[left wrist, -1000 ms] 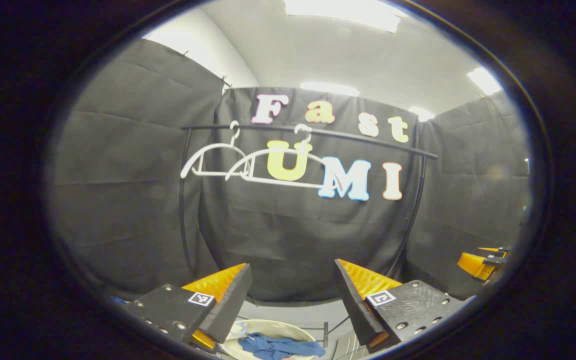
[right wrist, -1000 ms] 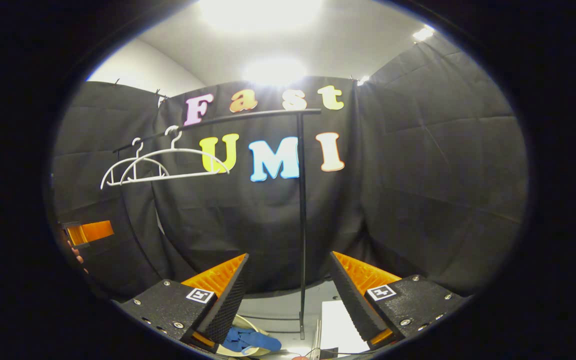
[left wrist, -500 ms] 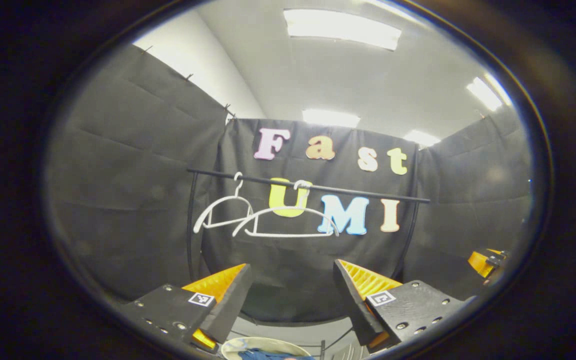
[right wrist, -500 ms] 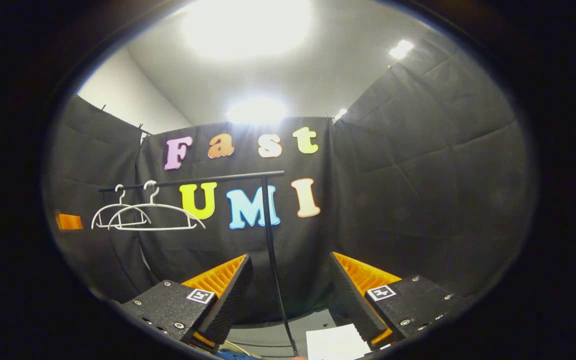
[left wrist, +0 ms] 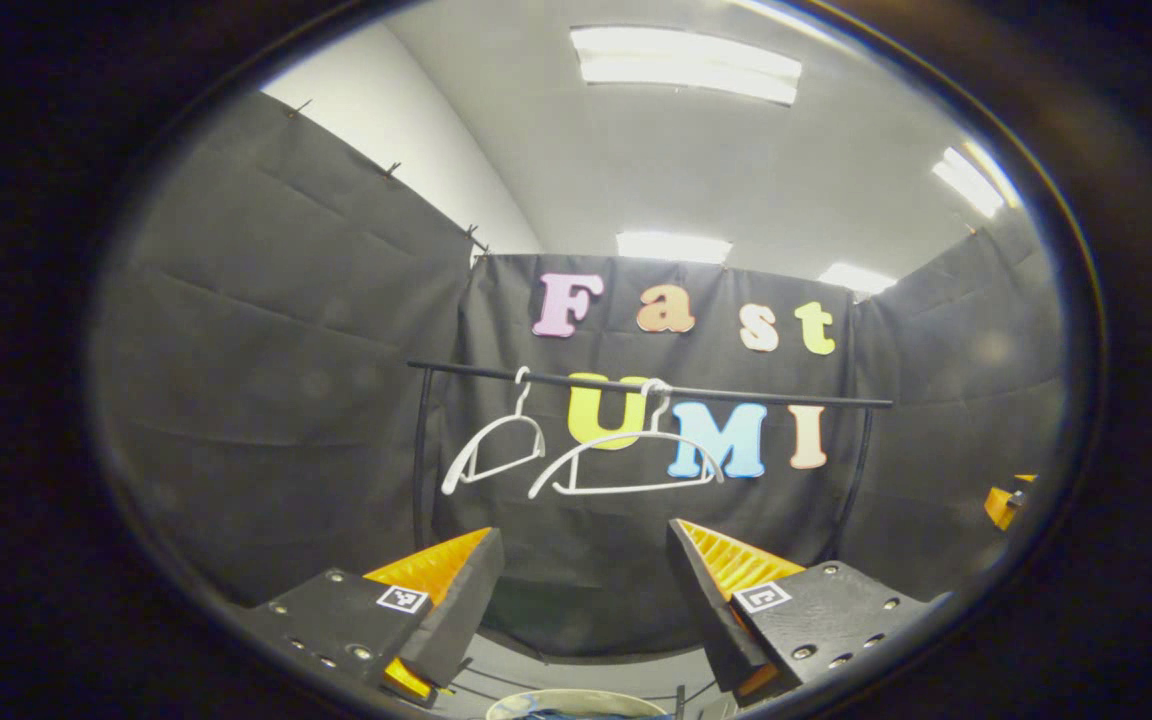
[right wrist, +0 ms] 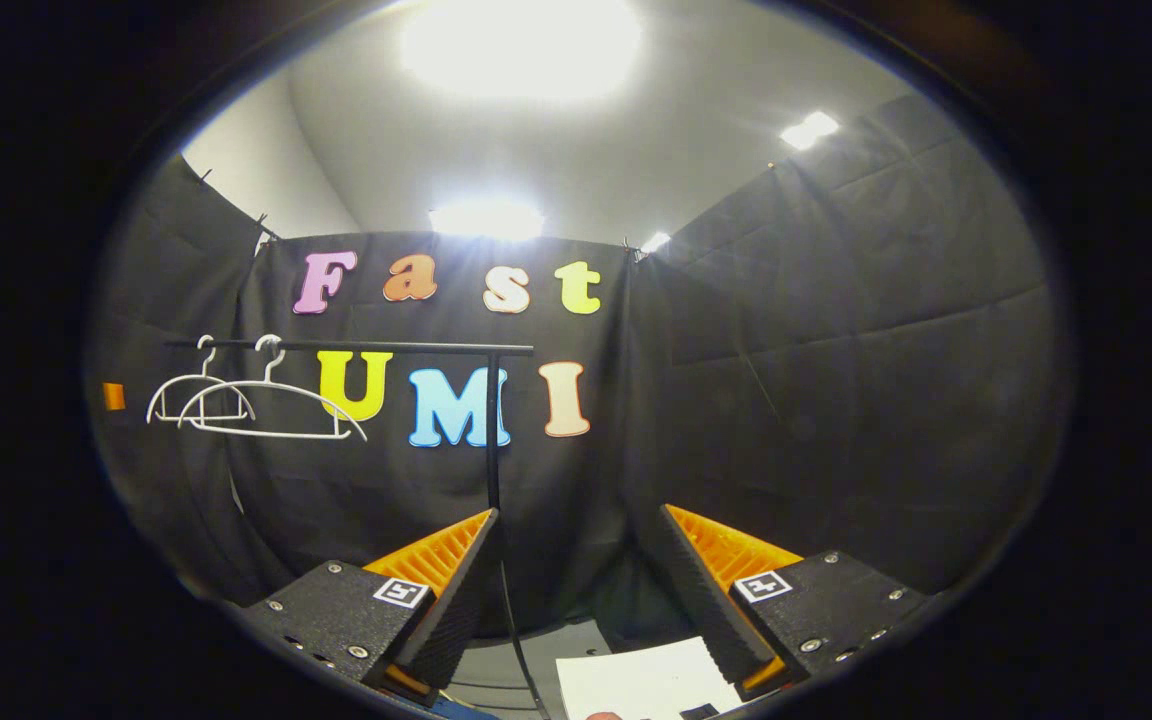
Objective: Grasp the clothes on the hanger with both hands and then place them into the laundry hamper below.
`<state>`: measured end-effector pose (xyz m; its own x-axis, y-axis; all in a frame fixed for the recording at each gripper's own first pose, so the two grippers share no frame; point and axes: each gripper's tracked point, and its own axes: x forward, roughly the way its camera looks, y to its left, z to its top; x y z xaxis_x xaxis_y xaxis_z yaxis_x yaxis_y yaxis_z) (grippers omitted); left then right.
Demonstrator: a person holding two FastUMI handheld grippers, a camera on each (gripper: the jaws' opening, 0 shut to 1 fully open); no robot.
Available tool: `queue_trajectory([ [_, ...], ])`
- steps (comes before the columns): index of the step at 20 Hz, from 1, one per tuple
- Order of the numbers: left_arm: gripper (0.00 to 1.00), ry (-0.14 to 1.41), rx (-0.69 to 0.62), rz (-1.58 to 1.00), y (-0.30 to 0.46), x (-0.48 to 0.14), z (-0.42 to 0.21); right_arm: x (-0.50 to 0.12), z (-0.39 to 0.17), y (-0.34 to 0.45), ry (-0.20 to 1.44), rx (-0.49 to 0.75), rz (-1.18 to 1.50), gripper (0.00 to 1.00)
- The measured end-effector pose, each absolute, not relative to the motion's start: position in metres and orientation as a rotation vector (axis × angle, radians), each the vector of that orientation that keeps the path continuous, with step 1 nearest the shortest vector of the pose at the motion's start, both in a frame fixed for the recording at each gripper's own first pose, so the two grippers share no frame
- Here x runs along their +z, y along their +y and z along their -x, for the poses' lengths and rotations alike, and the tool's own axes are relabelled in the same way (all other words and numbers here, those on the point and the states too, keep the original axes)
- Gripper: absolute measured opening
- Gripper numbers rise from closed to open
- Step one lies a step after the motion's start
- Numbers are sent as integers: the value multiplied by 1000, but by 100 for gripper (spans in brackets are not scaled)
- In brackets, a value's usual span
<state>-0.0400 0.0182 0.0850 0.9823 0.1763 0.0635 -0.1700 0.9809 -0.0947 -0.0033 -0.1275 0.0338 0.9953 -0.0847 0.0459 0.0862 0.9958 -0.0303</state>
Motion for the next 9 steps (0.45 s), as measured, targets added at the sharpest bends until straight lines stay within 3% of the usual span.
queue_trajectory([
  [9, 98, -93, 208, 63, 75, 65, 47, 56, 5, -85, -90, -48, 33, 95],
])
